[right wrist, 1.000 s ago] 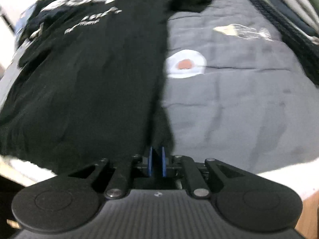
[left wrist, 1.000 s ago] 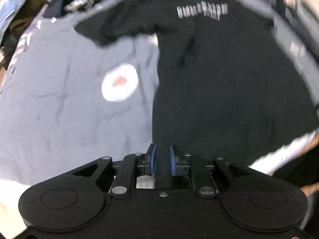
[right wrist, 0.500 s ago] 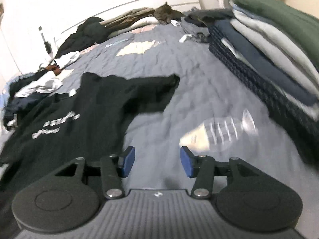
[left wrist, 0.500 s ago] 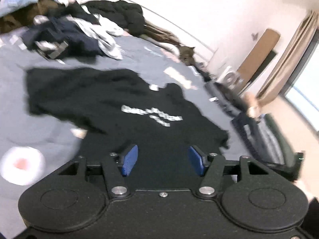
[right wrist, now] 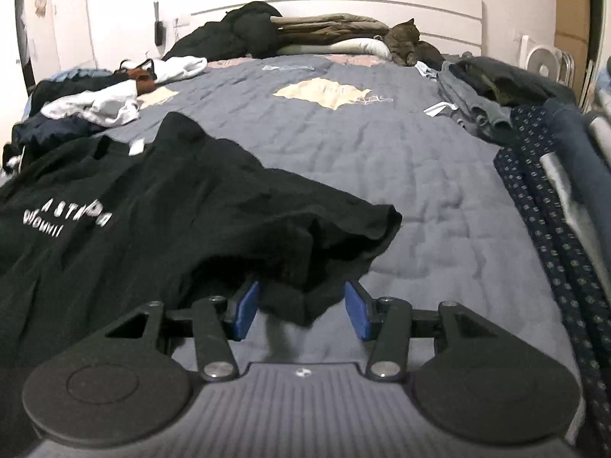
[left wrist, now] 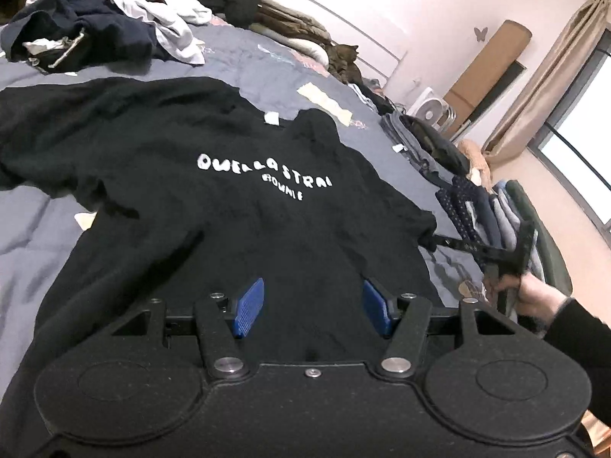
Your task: Fold clothes
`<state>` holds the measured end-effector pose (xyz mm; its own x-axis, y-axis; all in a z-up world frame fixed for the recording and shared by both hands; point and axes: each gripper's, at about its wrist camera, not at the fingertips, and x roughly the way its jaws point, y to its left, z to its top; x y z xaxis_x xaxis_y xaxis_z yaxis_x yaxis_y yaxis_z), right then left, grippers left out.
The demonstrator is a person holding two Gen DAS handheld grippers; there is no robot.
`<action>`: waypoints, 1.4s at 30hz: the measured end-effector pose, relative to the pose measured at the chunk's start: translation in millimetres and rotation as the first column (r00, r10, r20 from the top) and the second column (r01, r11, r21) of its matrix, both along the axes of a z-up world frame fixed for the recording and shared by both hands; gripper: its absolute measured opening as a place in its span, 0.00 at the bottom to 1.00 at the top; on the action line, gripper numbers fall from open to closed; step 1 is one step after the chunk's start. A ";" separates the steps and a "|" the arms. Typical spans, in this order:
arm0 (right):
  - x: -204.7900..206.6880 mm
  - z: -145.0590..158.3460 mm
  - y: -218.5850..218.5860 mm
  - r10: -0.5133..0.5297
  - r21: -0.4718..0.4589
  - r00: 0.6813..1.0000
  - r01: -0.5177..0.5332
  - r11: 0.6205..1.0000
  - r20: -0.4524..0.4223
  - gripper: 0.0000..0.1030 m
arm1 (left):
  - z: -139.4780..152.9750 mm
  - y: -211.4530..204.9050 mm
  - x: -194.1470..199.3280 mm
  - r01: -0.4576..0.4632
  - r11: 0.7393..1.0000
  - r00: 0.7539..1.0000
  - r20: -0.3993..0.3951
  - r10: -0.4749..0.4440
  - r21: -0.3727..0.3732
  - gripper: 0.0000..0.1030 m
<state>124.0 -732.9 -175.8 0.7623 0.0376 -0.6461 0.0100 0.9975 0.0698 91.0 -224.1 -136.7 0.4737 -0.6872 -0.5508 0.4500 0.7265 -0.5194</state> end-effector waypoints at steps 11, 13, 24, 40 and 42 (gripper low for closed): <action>9.5 -0.3 4.0 0.150 -0.079 0.988 -0.151 0.985 -0.017 0.07 | -4.3 -7.0 5.0 0.030 0.999 0.999 -0.018 -0.029 0.016 0.56; -1.9 10.1 4.7 0.189 -0.180 0.982 -0.188 0.966 -0.007 0.00 | -2.8 -5.1 5.7 0.022 1.000 1.000 -0.017 -0.022 0.007 0.56; -38.5 24.9 -46.3 0.105 0.045 0.994 -0.106 0.993 0.013 0.05 | -0.4 -9.0 1.2 0.040 0.999 0.999 -0.018 -0.039 0.006 0.56; 10.4 -1.9 -16.0 0.221 0.082 0.975 -0.222 0.972 0.021 0.48 | -4.5 -16.1 7.4 0.066 0.998 0.997 -0.043 -0.066 0.004 0.57; 12.6 -3.8 -11.8 0.235 0.083 0.972 -0.236 0.968 0.022 0.47 | -4.8 -18.0 8.4 0.069 0.998 0.997 -0.047 -0.068 0.011 0.57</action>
